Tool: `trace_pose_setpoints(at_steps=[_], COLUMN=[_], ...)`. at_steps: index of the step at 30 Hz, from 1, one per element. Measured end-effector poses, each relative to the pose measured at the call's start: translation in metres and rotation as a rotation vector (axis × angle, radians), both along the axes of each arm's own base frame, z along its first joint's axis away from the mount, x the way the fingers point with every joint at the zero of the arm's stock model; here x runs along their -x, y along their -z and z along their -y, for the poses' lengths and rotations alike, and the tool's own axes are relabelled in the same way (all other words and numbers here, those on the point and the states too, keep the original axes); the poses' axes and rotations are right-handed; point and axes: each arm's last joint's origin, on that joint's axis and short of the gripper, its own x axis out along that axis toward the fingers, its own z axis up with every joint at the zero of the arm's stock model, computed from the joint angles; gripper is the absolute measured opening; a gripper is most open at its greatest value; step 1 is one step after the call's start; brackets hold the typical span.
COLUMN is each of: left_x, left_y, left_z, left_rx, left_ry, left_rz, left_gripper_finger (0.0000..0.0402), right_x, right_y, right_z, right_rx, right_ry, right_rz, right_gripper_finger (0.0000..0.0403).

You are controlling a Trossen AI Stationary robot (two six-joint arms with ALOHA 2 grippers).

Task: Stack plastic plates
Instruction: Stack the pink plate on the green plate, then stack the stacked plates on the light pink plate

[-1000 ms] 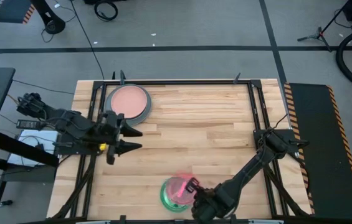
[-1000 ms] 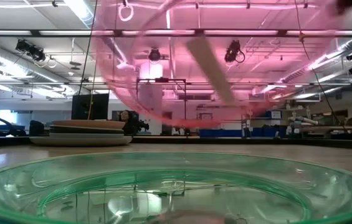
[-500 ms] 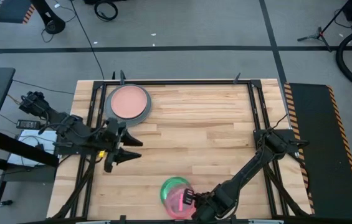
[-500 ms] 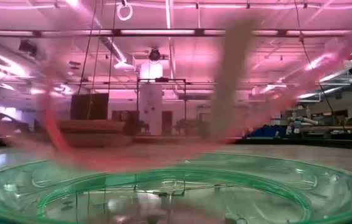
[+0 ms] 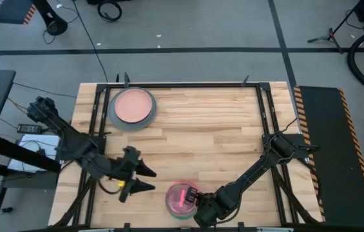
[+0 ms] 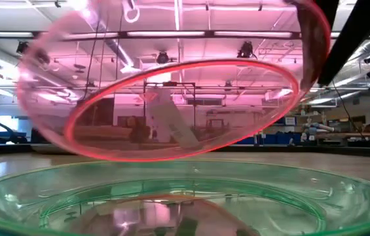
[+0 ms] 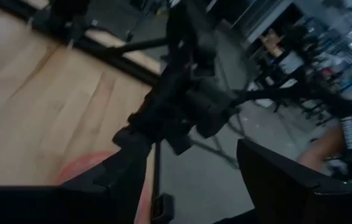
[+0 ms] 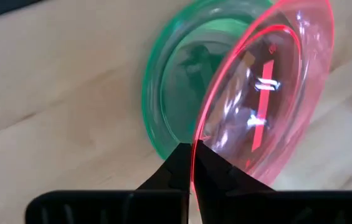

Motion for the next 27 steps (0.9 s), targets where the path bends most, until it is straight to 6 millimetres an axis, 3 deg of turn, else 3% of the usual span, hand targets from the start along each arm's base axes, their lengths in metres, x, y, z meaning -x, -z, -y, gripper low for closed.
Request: trace_pose_setpoints(at_steps=[10,19,27], left_x=[-0.023,-0.051,-0.076], left_y=[0.047,0.090,0.131], left_z=[0.017,0.026,0.029], left_rx=[0.066,0.132,0.212], left_ry=[-0.092,-0.153,-0.156], left_rz=[-0.259,-0.416,-0.588], left_gripper_finger=[0.0279,0.0279,0.0279], right_x=[-0.005,0.003,0.017], right_y=[-0.001,0.007,-0.035], right_z=[-0.001,-0.004,-0.011], right_rx=[-0.052,-0.047,-0.085], right_ry=[-0.008,-0.008,0.257], right_rz=[0.017,-0.011,-0.001], right_gripper_finger=[0.0034,0.0115,0.0173])
